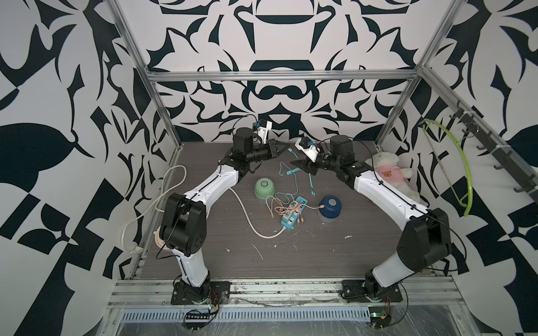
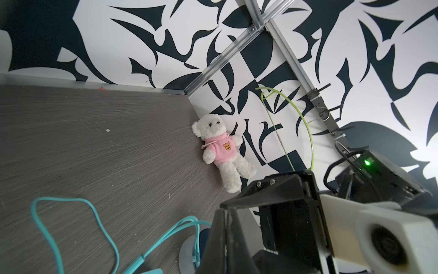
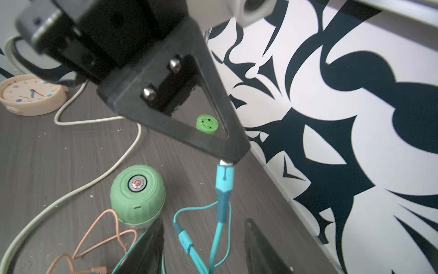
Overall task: Charge the cordless meat grinders
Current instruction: Pick up the charging cable from the center of the board.
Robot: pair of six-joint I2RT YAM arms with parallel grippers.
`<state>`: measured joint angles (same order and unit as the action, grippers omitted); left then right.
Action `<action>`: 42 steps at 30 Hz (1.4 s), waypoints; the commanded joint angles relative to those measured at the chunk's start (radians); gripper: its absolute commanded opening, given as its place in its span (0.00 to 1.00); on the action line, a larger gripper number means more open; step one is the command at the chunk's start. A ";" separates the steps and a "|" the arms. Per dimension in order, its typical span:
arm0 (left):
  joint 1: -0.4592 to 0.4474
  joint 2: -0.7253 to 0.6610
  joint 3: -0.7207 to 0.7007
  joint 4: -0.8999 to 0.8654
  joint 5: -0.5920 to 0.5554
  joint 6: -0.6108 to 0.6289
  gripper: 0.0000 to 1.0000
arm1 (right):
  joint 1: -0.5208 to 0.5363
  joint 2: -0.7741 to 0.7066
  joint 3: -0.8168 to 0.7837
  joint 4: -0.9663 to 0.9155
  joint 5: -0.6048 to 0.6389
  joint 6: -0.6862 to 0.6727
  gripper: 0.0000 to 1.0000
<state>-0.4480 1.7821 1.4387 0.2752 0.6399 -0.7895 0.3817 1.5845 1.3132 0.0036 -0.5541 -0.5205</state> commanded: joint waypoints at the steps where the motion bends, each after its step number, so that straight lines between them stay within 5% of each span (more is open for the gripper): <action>1: 0.002 -0.040 -0.019 0.070 -0.011 -0.079 0.00 | 0.012 -0.005 0.004 0.140 0.018 -0.001 0.44; 5: 0.002 -0.034 -0.026 0.121 -0.016 -0.128 0.00 | 0.016 -0.001 0.008 0.138 0.008 -0.009 0.32; 42: -0.004 -0.012 -0.034 0.171 0.018 -0.157 0.00 | 0.019 0.016 0.032 0.185 0.043 0.043 0.13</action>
<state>-0.4500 1.7813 1.4139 0.4091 0.6437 -0.9466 0.3943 1.6115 1.3132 0.1406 -0.4946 -0.4953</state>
